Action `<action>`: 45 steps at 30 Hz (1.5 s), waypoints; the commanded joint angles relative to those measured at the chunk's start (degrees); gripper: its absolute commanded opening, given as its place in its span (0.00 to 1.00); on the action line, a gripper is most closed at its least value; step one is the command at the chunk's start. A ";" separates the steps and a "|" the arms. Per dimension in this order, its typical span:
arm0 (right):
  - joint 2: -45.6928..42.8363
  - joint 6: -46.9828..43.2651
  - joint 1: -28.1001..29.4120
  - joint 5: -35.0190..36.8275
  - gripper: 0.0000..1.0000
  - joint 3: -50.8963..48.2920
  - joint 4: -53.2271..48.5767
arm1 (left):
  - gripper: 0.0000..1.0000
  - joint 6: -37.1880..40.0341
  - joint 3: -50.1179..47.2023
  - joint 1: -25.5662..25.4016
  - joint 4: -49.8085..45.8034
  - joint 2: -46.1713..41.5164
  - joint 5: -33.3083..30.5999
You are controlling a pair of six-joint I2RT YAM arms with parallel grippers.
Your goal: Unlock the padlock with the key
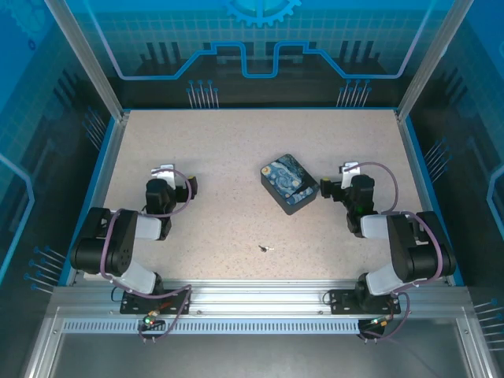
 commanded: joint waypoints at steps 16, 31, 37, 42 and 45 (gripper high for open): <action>-0.04 -0.54 -0.40 -0.66 1.00 1.16 1.27 | 0.99 0.80 1.42 0.62 0.73 -0.53 1.29; -0.01 -0.37 -0.60 -0.93 1.00 1.32 1.08 | 0.99 0.69 1.63 0.62 0.18 -0.49 1.20; -9.07 1.66 -0.21 4.58 1.00 6.78 -15.40 | 0.99 0.47 4.53 0.62 -7.31 -3.06 0.78; -17.66 9.14 -1.26 5.37 1.00 13.30 -34.71 | 0.99 -0.52 7.60 0.62 -15.71 -6.66 -2.60; -18.77 24.39 -2.62 8.03 1.00 21.82 -54.00 | 0.99 -0.79 11.21 0.58 -23.05 -8.89 -3.37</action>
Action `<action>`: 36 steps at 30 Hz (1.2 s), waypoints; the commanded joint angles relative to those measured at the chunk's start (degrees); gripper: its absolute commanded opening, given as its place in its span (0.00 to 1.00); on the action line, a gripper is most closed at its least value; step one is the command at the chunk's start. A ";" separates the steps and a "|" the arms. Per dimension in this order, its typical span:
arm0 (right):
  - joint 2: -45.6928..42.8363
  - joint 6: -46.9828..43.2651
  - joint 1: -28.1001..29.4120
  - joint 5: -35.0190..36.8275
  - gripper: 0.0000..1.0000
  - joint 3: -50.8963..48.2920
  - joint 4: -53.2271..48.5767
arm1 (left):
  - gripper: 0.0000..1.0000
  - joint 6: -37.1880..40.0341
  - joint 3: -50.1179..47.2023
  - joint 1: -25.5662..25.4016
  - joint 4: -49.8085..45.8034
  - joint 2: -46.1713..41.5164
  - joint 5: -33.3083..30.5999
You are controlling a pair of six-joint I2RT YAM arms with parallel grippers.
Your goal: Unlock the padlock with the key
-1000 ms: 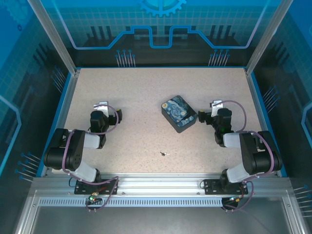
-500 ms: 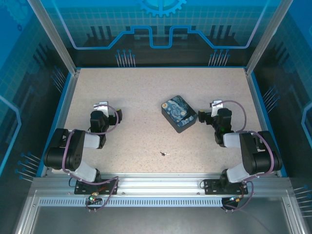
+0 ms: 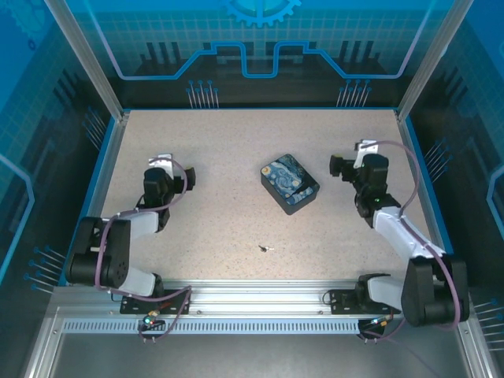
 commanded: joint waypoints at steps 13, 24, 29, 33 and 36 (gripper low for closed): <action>12.98 18.22 1.71 -18.25 0.97 21.03 -41.00 | 0.99 -22.52 24.90 -1.64 -46.06 -5.95 5.99; 24.99 19.50 9.88 -18.22 0.96 26.95 -40.68 | 0.99 -33.70 24.73 -7.57 -50.57 -9.95 12.14; 27.76 21.84 15.97 -19.52 0.94 28.26 -40.55 | 0.99 -35.02 26.31 -7.99 -53.31 -10.78 11.50; 27.49 26.78 23.88 -23.41 0.93 26.41 -37.17 | 0.99 -35.11 29.03 -7.99 -54.18 -9.98 12.45; 27.04 30.46 29.29 -28.83 0.94 24.44 -28.75 | 0.99 -35.70 30.71 -7.99 -53.80 -8.45 14.05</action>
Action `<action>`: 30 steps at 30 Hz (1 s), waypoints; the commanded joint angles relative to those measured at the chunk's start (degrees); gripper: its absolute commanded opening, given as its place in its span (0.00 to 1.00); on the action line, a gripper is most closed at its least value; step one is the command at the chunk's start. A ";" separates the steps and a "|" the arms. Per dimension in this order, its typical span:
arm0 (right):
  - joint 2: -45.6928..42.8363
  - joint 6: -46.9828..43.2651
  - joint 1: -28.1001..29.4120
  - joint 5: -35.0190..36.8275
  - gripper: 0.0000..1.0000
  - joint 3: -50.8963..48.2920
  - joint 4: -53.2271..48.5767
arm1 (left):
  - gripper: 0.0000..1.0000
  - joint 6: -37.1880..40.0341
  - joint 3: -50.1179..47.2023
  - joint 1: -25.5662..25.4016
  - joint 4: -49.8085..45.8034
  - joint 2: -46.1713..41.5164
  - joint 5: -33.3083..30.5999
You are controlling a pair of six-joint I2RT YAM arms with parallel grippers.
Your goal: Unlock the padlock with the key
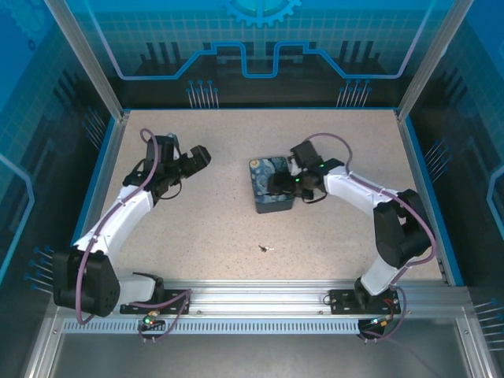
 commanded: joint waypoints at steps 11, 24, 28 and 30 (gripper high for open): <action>-6.38 1.62 4.48 -2.16 0.96 1.49 2.94 | 0.99 -3.40 3.32 -0.52 0.16 3.54 5.46; 7.90 -5.42 -6.80 -4.28 0.97 20.94 -6.51 | 0.99 -5.51 6.22 -0.91 1.06 10.87 7.18; 12.17 -4.04 -9.35 -7.46 0.97 23.51 -5.37 | 0.99 -4.50 12.93 -1.35 -0.12 17.67 8.07; 12.71 -3.25 -10.30 -8.70 0.97 23.14 -4.03 | 0.99 -3.95 16.43 -1.73 -0.64 21.45 9.00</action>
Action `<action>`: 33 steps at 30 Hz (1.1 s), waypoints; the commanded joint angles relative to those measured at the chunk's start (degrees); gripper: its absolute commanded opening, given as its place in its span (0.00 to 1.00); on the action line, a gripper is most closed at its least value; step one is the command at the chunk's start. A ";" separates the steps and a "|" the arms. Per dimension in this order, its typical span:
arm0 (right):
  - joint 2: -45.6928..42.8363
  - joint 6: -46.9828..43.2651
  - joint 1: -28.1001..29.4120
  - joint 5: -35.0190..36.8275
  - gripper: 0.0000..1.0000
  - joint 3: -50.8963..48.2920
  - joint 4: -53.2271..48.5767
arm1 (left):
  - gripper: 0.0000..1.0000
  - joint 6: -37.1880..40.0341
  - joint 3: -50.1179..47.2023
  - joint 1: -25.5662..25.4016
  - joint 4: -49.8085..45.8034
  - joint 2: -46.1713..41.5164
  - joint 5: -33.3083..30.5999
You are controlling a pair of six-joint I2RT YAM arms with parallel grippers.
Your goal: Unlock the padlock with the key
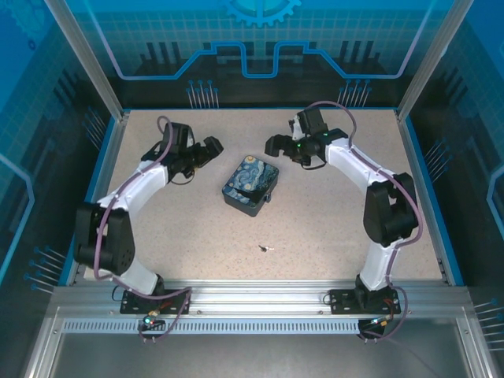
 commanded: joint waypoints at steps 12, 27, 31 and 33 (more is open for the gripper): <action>-9.30 2.42 -6.19 -1.41 0.98 -12.79 4.24 | 0.99 2.15 28.86 -7.42 -8.31 25.37 4.39; -28.91 3.96 -11.41 0.89 0.98 -28.29 2.74 | 0.99 -2.33 45.33 -21.59 -9.63 38.28 14.16; -33.68 6.77 -11.37 0.81 0.98 -34.33 5.59 | 0.99 -3.05 46.15 -21.27 -8.89 36.44 12.53; -34.33 7.31 -11.26 0.54 0.98 -36.27 6.87 | 0.99 -2.20 44.19 -20.52 -7.94 32.89 10.62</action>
